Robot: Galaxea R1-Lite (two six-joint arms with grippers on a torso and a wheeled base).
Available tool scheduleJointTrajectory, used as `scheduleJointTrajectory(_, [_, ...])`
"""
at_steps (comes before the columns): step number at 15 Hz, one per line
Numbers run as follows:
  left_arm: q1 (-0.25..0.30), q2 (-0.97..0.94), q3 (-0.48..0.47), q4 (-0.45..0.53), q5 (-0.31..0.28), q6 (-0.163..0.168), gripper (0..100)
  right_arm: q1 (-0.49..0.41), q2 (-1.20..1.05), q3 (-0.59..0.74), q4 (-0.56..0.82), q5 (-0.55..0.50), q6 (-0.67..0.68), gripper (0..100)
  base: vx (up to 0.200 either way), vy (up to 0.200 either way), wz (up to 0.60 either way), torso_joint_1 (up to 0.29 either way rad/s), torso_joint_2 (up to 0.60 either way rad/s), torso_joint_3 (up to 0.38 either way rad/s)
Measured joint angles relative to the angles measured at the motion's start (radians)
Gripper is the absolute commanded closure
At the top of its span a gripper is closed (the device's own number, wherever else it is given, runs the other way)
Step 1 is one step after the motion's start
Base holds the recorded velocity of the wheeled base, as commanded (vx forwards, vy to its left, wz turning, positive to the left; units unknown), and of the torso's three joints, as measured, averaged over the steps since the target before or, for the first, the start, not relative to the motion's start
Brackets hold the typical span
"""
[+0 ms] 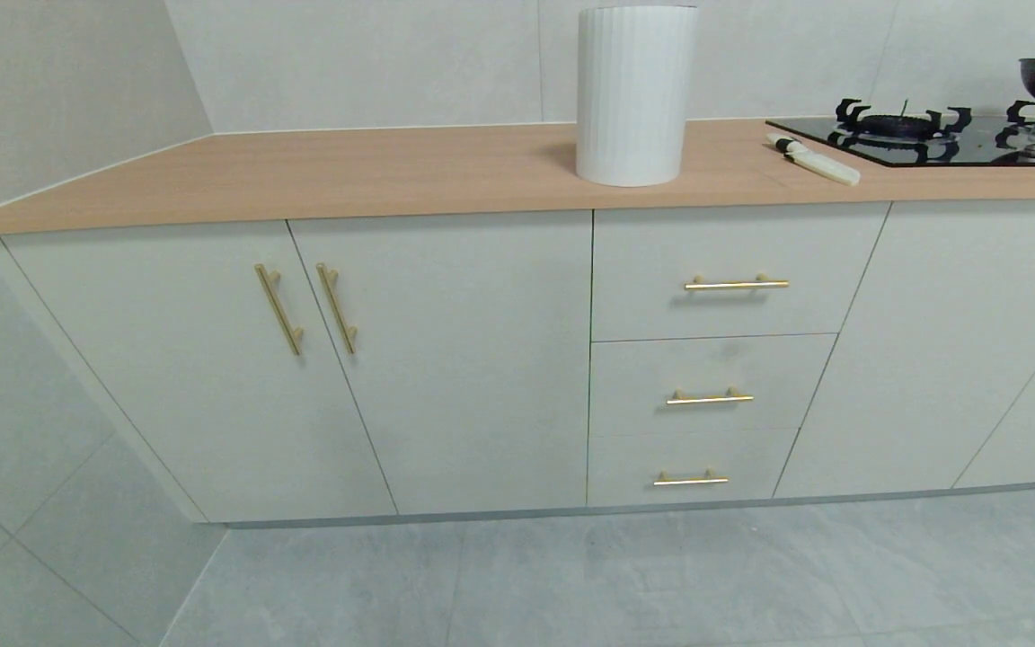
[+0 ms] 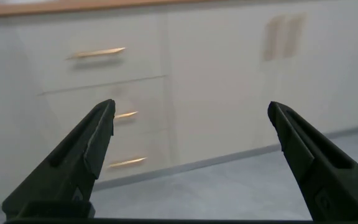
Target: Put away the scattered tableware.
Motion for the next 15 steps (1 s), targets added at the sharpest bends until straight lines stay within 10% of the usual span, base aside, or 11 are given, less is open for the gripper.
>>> scheduleJointTrajectory(15, [0.000, 0.000, 0.000, 0.001, 0.000, 0.003, 0, -0.002, -0.008, 0.170, 0.016, 0.129, -0.043, 0, 0.000, 0.000, 0.00, 0.000, 0.00, 0.000])
